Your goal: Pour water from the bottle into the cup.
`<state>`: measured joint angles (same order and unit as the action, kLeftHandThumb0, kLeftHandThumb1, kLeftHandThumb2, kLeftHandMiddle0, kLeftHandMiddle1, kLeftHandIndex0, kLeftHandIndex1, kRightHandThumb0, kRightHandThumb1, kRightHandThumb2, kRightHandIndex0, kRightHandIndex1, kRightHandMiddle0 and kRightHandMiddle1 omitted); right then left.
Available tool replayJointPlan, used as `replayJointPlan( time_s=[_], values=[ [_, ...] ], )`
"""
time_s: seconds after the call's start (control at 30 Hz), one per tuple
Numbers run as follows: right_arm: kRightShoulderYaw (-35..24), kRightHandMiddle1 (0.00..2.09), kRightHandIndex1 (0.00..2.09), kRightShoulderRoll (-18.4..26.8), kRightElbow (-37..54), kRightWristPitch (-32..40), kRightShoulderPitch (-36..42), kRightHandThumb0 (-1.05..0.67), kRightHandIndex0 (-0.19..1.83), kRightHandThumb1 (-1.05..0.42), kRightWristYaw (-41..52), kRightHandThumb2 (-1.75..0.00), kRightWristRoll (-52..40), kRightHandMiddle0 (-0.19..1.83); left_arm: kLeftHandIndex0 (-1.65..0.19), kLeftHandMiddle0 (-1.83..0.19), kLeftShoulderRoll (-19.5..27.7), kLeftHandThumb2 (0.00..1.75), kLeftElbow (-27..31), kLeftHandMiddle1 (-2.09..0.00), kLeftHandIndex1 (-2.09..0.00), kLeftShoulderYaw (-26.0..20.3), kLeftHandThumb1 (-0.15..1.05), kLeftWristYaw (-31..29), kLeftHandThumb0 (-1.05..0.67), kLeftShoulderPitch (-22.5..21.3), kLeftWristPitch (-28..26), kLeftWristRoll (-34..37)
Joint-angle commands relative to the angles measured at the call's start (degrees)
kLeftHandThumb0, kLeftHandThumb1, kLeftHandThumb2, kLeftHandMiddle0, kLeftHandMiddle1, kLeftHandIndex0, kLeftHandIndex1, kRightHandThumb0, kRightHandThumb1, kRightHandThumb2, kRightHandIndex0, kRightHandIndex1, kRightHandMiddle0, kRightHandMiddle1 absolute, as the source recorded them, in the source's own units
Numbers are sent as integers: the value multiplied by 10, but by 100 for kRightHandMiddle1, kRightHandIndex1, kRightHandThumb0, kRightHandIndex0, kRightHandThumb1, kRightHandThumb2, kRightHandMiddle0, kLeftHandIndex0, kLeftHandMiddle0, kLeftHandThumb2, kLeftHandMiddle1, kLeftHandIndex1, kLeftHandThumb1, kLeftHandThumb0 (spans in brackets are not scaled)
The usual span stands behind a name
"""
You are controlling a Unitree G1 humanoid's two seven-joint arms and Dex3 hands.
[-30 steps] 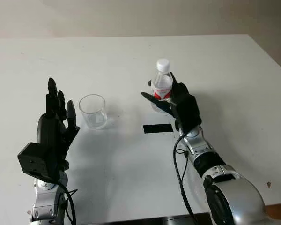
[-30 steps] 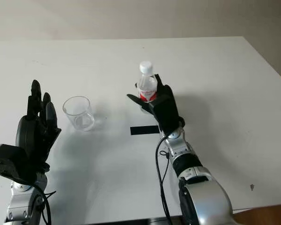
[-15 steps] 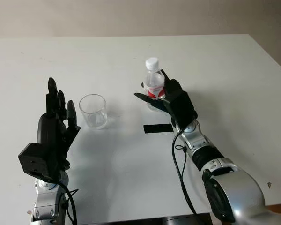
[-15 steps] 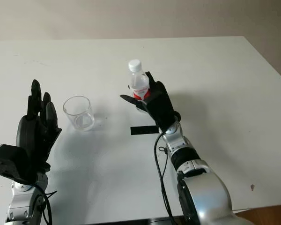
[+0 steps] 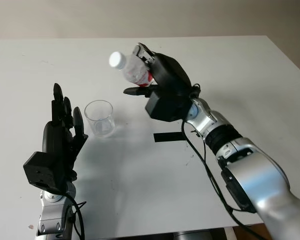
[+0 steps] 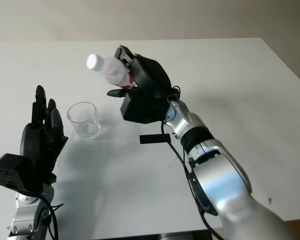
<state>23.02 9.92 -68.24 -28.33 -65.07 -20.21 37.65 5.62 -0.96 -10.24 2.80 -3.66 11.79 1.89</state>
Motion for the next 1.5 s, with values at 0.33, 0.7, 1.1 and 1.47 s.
replayJointPlan(
  time_s=[0.33,0.7,1.1,1.47],
  values=[
    [117,209,209,-4,-30,65,-81,-24,92,-103,-103,-7,124,42,13,9,-17,73,12,-5,0,5,105,11,-68,6,-4,-3],
    [193,111,209,-4,-41,110,-116,-34,91,-90,-169,-5,198,52,14,10,-24,73,11,-5,0,9,105,12,-68,12,4,-5],
    [278,202,209,4,-46,144,-142,-37,99,-93,-219,-6,281,44,14,10,-24,70,8,-5,0,10,105,12,-70,12,4,-7],
    [275,199,209,4,-44,139,-140,-36,103,-95,-228,-5,271,38,15,12,-24,71,6,-4,0,11,105,10,-70,12,7,-6]
  ],
)
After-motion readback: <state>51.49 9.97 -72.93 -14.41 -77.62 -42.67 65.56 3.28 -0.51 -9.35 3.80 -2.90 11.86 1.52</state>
